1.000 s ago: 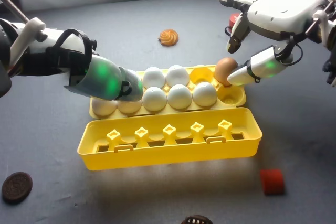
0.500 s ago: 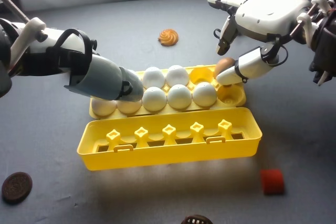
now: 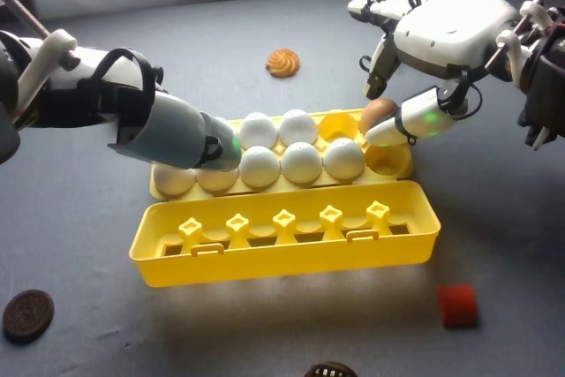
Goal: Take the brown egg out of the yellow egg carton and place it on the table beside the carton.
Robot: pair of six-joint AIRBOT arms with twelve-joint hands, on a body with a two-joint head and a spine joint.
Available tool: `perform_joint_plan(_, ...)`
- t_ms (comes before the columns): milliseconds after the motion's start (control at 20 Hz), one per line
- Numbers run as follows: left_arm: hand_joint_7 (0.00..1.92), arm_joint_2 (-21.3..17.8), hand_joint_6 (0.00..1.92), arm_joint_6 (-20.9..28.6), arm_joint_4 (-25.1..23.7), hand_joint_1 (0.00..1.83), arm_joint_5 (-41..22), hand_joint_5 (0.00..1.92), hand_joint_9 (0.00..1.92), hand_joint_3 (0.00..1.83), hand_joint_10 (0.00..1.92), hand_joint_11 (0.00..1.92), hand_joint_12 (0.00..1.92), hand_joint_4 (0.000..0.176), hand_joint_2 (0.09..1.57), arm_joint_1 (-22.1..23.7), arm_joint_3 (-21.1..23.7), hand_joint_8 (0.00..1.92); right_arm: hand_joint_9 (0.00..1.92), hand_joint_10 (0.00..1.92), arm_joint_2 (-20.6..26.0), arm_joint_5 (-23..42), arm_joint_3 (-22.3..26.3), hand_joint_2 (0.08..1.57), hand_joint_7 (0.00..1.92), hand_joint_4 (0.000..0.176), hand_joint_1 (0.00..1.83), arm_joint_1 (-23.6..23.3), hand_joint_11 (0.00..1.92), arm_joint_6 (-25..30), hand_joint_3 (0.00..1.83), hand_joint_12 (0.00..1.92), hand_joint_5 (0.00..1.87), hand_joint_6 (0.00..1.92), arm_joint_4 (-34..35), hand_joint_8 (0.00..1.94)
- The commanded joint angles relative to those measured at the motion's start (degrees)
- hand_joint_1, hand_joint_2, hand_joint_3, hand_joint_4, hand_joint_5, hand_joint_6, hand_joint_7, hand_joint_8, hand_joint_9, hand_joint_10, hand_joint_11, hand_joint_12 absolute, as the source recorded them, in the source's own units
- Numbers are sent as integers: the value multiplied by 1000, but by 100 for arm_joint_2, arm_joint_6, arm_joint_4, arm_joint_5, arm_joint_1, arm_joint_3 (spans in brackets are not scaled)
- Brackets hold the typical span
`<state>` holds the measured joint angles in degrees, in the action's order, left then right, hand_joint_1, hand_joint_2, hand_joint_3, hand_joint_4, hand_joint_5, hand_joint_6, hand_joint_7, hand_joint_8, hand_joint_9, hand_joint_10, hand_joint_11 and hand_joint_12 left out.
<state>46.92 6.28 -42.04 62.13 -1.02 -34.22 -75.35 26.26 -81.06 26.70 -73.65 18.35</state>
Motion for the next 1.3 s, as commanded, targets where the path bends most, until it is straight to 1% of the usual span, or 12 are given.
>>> perform_joint_plan(0,58,-12,5,12,-379,0,-157,81,18,0,3,3,1,0,1183,45,-6,5,0,0,25,656,-30,915,0,147,672,-30,0,23,19,0,1015,10,-52,0)
perform_joint_plan(50,65,-12,5,12,-379,0,-157,85,24,0,6,5,2,0,1182,45,-6,8,0,0,25,659,-36,906,0,170,681,-31,0,23,12,0,1025,12,-52,0)
perform_joint_plan(100,53,-12,3,12,-378,0,-157,81,10,0,0,0,0,0,1182,44,-6,2,0,0,24,664,-38,895,0,150,816,-32,0,24,3,0,1112,17,-52,0)
perform_joint_plan(150,50,-12,2,12,-378,0,-157,79,6,0,0,0,0,0,1182,44,-6,1,0,0,23,670,-38,965,0,171,1034,-32,0,24,5,0,1272,304,-53,0)
perform_joint_plan(250,62,-12,7,12,-378,0,-157,92,15,0,4,0,0,0,1184,44,-6,5,0,0,21,675,-38,978,37,176,1107,-34,0,24,2,0,1324,390,-54,13)
perform_joint_plan(300,62,-12,7,12,-378,0,-157,92,15,0,4,0,0,0,1184,43,-6,5,0,0,21,675,-38,978,37,176,1107,-34,0,24,2,0,1324,390,-56,13)
perform_joint_plan(450,83,-12,11,12,-378,0,-157,110,34,0,10,9,4,0,1178,43,-6,11,0,0,21,680,-38,1010,90,176,1086,-36,0,24,3,0,1216,599,-60,0)
perform_joint_plan(700,48,-12,1,12,-378,0,-156,76,1,2,0,0,0,0,1188,43,-6,0,0,0,22,681,-36,1009,141,176,1089,-83,0,24,1,0,1217,601,-63,12)
perform_joint_plan(800,62,-12,7,12,-378,0,-156,92,15,1,5,0,0,0,1188,42,-5,5,0,0,22,680,-33,1033,121,176,1072,-110,0,23,3,0,1153,710,-70,4)
perform_joint_plan(1150,85,-12,9,12,-378,0,-156,109,36,1,10,3,1,0,1188,41,-5,10,0,0,25,679,81,1025,122,176,1077,-204,0,0,0,0,1178,669,-89,4)
perform_joint_plan(1200,78,-12,6,12,-378,0,-156,106,27,0,4,0,0,0,1187,41,-5,5,0,0,24,678,92,1037,86,176,1066,-219,0,-1,3,0,1142,730,-89,2)
perform_joint_plan(1250,74,-12,5,12,-378,0,-156,106,22,0,2,0,0,0,1186,41,-5,3,0,0,24,678,108,1030,133,176,1073,-242,0,-5,0,0,1163,695,-89,8)
